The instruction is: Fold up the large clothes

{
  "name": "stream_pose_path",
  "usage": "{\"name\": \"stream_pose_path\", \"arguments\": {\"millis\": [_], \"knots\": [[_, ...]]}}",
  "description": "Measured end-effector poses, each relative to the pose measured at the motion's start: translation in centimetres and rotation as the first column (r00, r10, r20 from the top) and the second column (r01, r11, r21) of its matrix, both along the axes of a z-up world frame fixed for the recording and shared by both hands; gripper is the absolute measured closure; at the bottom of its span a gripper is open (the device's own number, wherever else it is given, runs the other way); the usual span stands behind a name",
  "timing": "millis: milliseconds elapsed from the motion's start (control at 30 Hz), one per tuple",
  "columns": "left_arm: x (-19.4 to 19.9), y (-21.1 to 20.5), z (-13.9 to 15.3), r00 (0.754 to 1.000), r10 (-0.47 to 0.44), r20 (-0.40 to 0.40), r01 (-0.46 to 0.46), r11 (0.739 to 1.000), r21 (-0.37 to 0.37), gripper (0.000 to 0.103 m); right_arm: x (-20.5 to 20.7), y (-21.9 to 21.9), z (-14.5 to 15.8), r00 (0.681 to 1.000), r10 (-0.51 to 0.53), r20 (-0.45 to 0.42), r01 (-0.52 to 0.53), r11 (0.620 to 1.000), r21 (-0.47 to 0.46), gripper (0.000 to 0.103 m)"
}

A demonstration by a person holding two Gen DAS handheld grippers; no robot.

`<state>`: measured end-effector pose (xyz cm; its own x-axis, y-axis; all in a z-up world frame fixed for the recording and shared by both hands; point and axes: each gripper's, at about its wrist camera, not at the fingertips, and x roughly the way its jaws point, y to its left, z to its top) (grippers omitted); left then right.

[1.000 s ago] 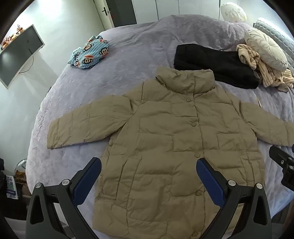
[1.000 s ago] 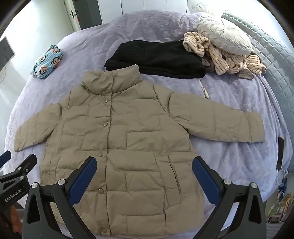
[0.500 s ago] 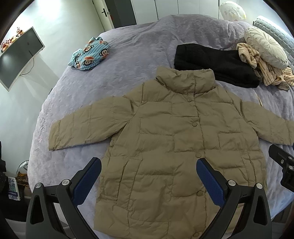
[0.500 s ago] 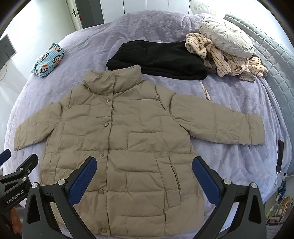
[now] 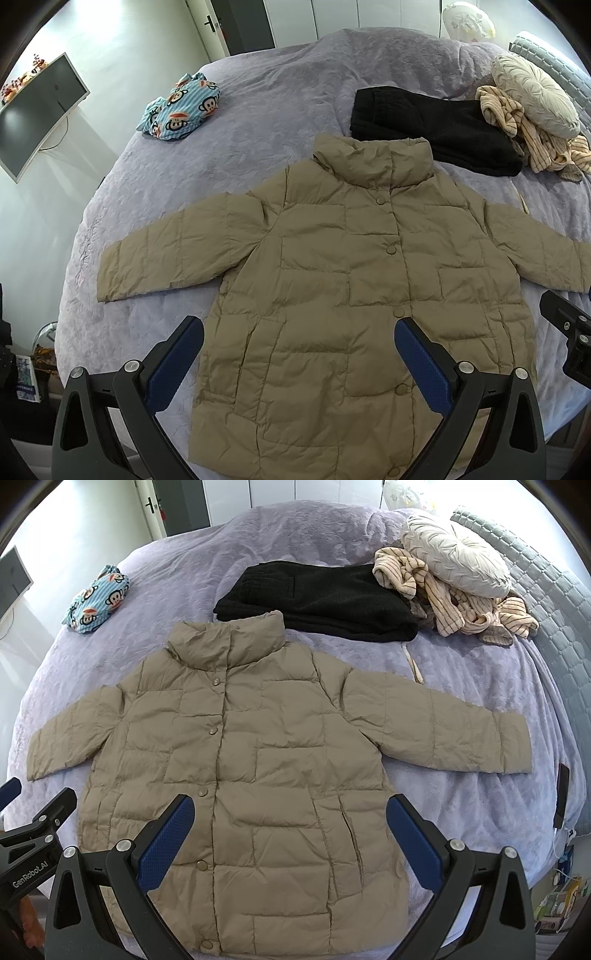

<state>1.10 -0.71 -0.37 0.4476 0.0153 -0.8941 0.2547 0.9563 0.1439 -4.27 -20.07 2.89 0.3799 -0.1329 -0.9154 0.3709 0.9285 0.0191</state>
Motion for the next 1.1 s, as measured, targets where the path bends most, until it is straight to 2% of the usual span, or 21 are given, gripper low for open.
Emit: {"name": "stream_pose_path", "arguments": {"millis": [1100], "knots": [[0.23, 0.02, -0.39, 1.000, 0.010, -0.005, -0.010, 1.000, 0.005, 0.000, 0.34, 0.14, -0.11, 1.000, -0.001, -0.003, 0.001, 1.000, 0.002, 0.000]]}}
